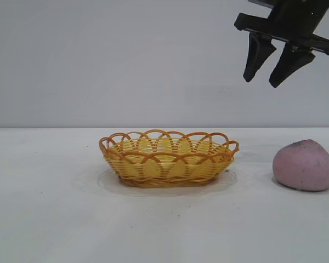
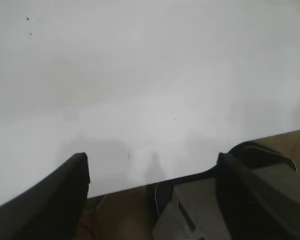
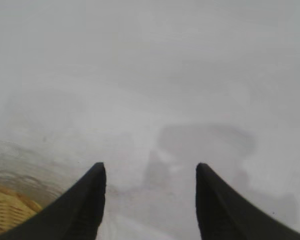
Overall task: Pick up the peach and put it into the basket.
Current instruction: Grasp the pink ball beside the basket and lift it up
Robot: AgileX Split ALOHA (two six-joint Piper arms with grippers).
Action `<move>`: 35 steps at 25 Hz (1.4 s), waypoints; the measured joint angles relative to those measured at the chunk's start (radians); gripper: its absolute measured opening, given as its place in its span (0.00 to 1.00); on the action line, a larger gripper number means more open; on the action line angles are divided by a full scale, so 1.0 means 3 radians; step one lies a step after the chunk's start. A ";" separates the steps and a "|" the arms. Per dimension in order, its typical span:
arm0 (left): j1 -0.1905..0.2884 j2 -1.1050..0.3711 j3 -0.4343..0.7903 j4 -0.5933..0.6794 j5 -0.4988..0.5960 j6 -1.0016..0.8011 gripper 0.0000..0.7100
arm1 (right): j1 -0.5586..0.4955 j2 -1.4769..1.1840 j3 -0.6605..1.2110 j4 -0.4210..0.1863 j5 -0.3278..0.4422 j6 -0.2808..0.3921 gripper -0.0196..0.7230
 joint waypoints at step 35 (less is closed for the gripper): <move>0.0358 -0.0447 0.0000 0.0062 0.0057 -0.0077 0.66 | 0.0000 0.0006 0.0000 -0.0014 0.0006 -0.0070 0.55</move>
